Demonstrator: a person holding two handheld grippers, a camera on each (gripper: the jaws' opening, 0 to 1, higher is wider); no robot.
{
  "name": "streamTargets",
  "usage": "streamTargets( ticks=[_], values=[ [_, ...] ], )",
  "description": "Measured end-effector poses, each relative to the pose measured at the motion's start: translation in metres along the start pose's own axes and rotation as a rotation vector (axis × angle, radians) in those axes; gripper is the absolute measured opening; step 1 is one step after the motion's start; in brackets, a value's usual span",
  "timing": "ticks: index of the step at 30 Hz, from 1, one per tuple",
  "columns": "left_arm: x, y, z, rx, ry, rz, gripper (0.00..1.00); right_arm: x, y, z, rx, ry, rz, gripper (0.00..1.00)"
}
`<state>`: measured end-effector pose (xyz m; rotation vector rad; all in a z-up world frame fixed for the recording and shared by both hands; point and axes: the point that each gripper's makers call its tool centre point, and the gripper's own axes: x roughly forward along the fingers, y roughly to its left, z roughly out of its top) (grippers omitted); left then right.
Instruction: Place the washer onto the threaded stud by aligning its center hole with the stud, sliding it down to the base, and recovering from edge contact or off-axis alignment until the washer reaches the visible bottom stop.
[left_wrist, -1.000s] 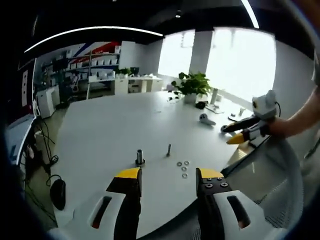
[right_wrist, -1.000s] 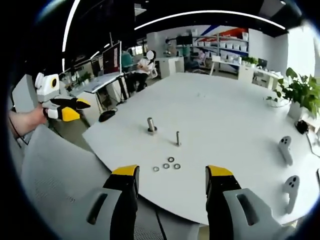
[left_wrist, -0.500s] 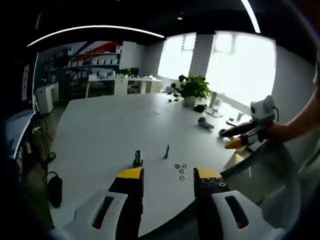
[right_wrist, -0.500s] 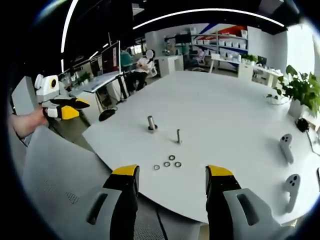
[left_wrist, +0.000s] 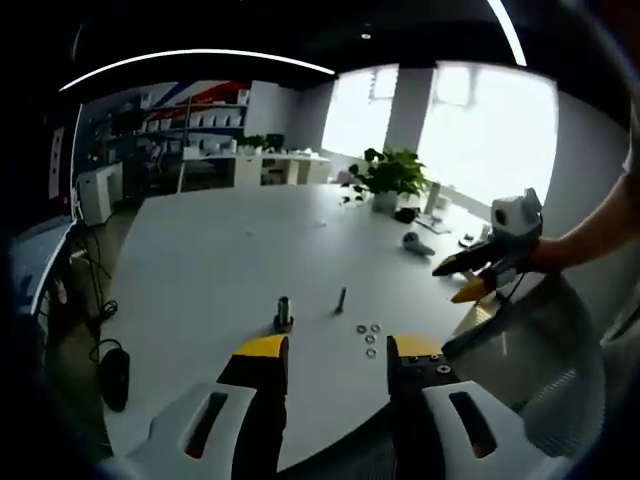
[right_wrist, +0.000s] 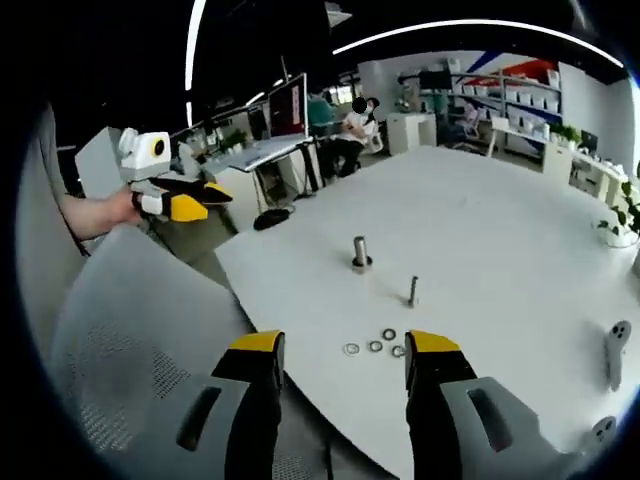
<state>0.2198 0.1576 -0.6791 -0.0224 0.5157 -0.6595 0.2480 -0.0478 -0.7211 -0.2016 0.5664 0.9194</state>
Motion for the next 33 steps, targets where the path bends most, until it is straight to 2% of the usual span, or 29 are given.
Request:
streamTargets(
  ticks=[1,2,3,4,6,8,10,18,20,23,25,29,30,33],
  values=[
    [0.001,0.000,-0.003,-0.003,0.014,0.001,0.38,0.005,-0.006,-0.004,-0.029,-0.005,-0.004,0.47],
    [0.002,0.000,-0.004,-0.003,0.019,0.000,0.38,0.008,-0.008,-0.006,-0.013,-0.021,-0.001,0.46],
    [0.002,0.000,-0.004,0.004,0.025,0.002,0.38,0.013,-0.011,-0.001,-0.011,-0.098,0.010,0.46],
    [0.002,0.000,-0.005,0.010,0.029,0.006,0.38,0.017,-0.017,-0.006,-0.023,-0.101,0.001,0.46],
    [0.002,0.001,-0.007,0.016,0.037,0.013,0.38,0.024,-0.031,-0.029,-0.037,-0.028,-0.043,0.47],
    [0.002,0.003,-0.009,0.013,0.046,0.020,0.37,0.032,-0.037,-0.043,-0.047,-0.023,-0.045,0.48],
    [0.003,0.005,-0.011,0.010,0.056,0.026,0.37,0.038,-0.041,-0.057,-0.009,-0.008,-0.035,0.47],
    [0.006,0.004,-0.020,0.027,0.108,0.027,0.36,0.060,-0.050,-0.083,0.057,-0.090,-0.011,0.42],
    [0.006,0.006,-0.021,0.029,0.114,0.032,0.36,0.066,-0.056,-0.091,0.062,-0.083,-0.021,0.43],
    [0.006,0.007,-0.023,0.012,0.121,0.031,0.36,0.071,-0.062,-0.099,0.099,-0.096,-0.019,0.43],
    [0.007,0.007,-0.024,0.021,0.132,0.032,0.36,0.075,-0.064,-0.105,0.090,-0.085,-0.025,0.43],
    [0.008,0.005,-0.026,0.045,0.146,0.030,0.36,0.084,-0.058,-0.118,0.128,-0.070,0.022,0.42],
    [0.008,0.005,-0.026,0.046,0.148,0.032,0.36,0.086,-0.061,-0.112,0.085,-0.105,0.008,0.41],
    [0.008,0.008,-0.028,0.031,0.154,0.038,0.36,0.091,-0.062,-0.105,0.045,-0.140,0.000,0.35]
  ],
)
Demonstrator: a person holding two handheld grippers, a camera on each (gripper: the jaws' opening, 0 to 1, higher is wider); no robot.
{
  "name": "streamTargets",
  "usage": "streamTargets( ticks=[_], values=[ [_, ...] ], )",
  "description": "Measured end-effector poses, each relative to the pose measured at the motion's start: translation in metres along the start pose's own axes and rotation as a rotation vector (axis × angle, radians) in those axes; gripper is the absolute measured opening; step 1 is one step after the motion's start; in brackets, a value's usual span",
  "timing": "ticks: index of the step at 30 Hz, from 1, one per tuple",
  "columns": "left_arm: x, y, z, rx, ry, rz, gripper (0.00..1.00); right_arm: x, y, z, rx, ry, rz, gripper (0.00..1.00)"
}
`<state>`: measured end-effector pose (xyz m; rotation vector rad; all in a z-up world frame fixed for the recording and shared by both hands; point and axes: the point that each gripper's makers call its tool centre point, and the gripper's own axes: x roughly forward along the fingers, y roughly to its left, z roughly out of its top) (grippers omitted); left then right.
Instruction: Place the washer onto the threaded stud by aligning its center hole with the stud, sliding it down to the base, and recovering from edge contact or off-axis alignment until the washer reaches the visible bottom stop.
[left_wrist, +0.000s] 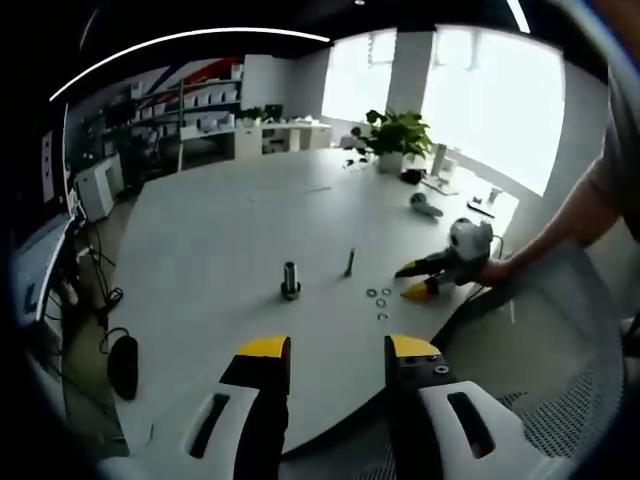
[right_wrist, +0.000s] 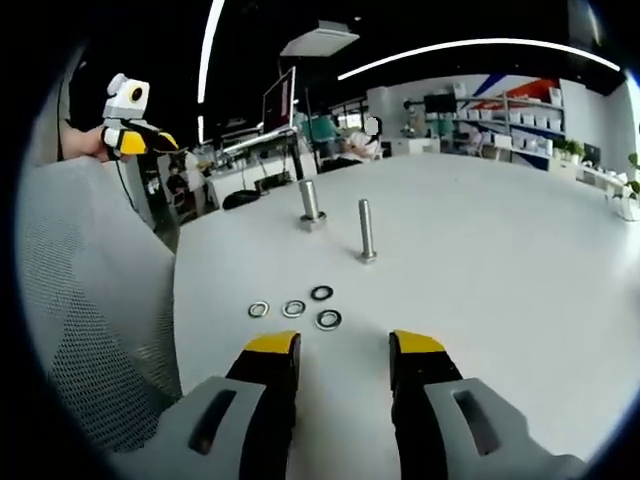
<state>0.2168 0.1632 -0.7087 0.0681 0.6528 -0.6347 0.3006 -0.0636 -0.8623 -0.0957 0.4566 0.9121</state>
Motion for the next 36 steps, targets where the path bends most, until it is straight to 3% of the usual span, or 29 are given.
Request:
streamTargets(
  ticks=[5,14,17,36],
  values=[
    [0.001,0.001,-0.004,0.000,0.022,0.005,0.35,0.010,0.020,0.006,-0.169,-0.056,0.067,0.41],
    [0.001,0.003,-0.008,0.005,0.045,0.014,0.34,0.002,0.025,0.009,-0.176,-0.050,0.073,0.38],
    [0.002,0.002,-0.007,0.011,0.044,0.010,0.33,0.001,0.032,0.008,-0.193,-0.047,0.105,0.31],
    [0.001,0.001,-0.008,0.020,0.051,0.009,0.31,0.010,0.022,0.009,-0.135,-0.079,0.110,0.22]
  ],
)
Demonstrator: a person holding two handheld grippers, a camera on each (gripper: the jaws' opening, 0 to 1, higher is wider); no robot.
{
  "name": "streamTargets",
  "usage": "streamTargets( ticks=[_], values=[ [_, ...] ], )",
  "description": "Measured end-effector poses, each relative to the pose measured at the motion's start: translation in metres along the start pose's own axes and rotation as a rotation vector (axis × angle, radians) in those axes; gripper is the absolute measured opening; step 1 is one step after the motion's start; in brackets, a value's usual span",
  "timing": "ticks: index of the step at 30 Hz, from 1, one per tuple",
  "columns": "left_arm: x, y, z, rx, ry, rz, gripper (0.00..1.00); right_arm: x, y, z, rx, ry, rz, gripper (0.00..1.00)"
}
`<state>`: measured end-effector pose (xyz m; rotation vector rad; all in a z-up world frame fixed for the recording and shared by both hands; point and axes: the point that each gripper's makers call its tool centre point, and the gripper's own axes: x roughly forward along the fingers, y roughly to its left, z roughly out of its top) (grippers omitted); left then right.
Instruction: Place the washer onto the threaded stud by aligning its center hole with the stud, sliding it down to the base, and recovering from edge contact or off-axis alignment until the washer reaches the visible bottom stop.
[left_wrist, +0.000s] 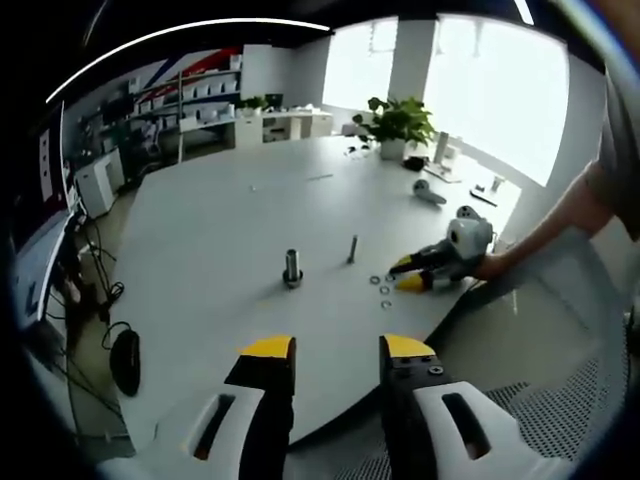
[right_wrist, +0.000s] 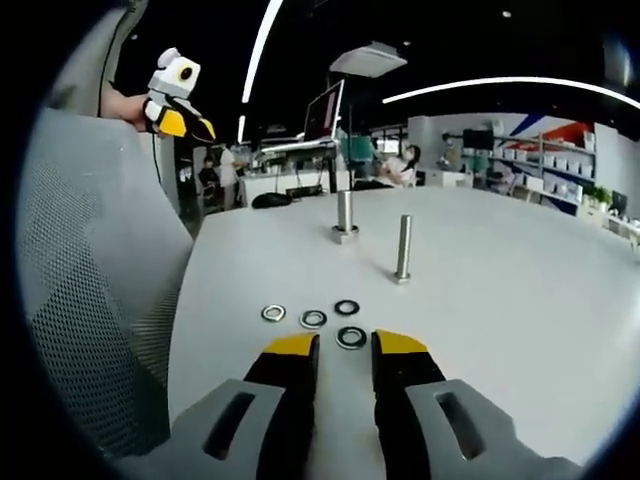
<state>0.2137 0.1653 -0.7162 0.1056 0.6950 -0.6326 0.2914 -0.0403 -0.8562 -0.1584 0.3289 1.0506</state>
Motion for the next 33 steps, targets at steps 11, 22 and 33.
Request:
streamTargets(
  ticks=[11,22,33],
  values=[
    [-0.0001,0.0001,-0.0008,0.003,0.004,0.002,0.30,0.0022,0.0006,-0.0003,0.017,-0.006,0.008,0.19],
    [0.0012,-0.0016,-0.0029,0.023,0.021,-0.002,0.29,0.0061,0.0002,0.0001,0.027,-0.018,0.019,0.18],
    [0.0007,-0.0008,-0.0028,0.020,0.019,0.003,0.27,0.0043,0.0014,-0.0003,0.039,-0.017,0.013,0.15]
  ],
)
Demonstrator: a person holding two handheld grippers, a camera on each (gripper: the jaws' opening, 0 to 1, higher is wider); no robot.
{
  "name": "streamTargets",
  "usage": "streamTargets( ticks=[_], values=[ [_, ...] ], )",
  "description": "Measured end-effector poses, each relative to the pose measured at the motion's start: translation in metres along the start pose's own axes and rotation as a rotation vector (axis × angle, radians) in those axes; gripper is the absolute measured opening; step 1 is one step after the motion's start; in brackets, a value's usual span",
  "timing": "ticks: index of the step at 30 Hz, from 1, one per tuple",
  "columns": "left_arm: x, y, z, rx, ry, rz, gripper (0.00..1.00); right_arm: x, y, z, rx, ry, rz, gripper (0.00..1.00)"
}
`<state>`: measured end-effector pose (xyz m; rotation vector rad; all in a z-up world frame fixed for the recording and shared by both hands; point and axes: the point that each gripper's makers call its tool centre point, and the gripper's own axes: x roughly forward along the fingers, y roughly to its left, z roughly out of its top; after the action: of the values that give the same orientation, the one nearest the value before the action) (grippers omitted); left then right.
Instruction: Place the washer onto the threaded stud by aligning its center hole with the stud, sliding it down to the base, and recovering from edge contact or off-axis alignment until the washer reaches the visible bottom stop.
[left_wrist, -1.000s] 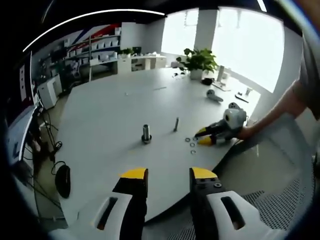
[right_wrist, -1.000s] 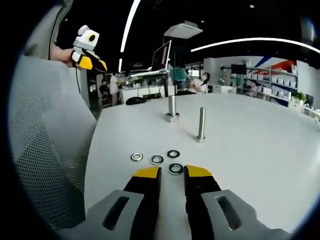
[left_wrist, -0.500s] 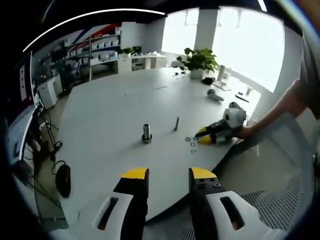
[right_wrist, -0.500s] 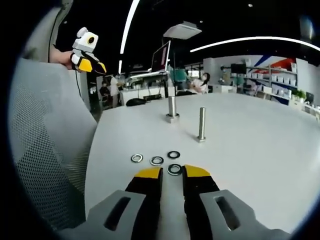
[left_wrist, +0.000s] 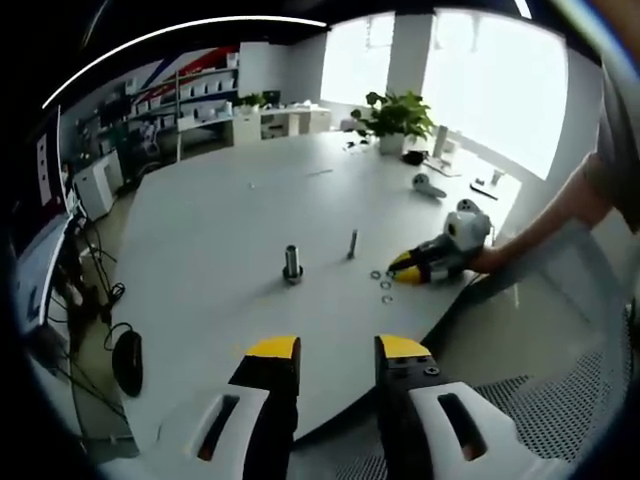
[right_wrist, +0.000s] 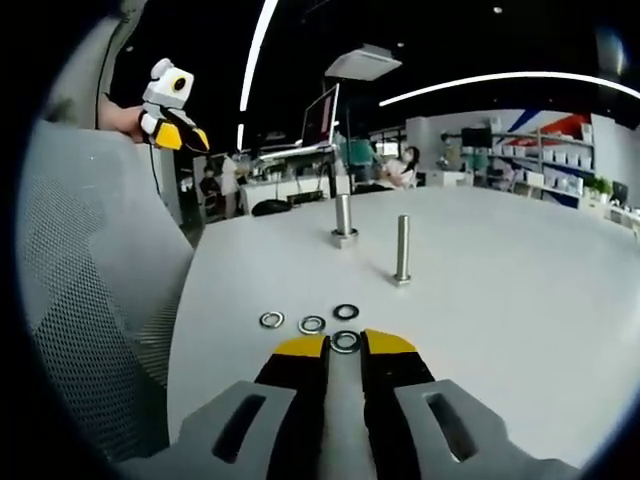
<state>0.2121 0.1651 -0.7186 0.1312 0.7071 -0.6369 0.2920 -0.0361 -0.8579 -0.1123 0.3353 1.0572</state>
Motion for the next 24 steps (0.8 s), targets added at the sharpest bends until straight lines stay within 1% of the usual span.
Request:
streamTargets(
  ticks=[5,8,10,11,13,15,17,18,20,24],
  values=[
    [0.000,0.001,0.000,-0.005,-0.002,0.005,0.27,0.001,-0.001,0.000,0.002,0.012,0.006,0.14],
    [0.000,0.001,0.000,-0.002,0.001,0.003,0.26,0.003,-0.001,0.001,-0.018,0.047,0.012,0.14],
    [0.000,0.000,-0.001,0.000,0.005,0.002,0.26,0.008,-0.004,0.003,-0.008,0.066,0.011,0.12],
    [0.001,-0.001,-0.001,0.002,0.006,-0.001,0.26,0.009,-0.006,0.001,0.006,0.095,0.003,0.13],
    [0.001,-0.001,-0.002,0.014,0.013,0.000,0.26,0.017,-0.006,0.004,-0.021,0.091,0.013,0.13],
    [0.001,-0.001,-0.002,0.017,0.017,0.002,0.26,0.019,-0.005,0.004,-0.019,0.088,0.021,0.13],
    [0.001,0.000,-0.002,0.016,0.015,0.006,0.26,0.019,-0.006,0.003,-0.012,0.090,0.016,0.13],
    [0.000,0.001,-0.002,0.013,0.013,0.008,0.26,0.019,-0.007,0.003,0.007,0.088,0.008,0.13],
    [0.000,0.001,-0.002,0.010,0.011,0.010,0.26,0.018,-0.010,0.003,-0.012,0.094,-0.009,0.12],
    [0.000,0.000,-0.001,0.014,0.011,0.007,0.26,0.015,-0.014,0.003,-0.019,0.107,-0.027,0.12]
  ],
)
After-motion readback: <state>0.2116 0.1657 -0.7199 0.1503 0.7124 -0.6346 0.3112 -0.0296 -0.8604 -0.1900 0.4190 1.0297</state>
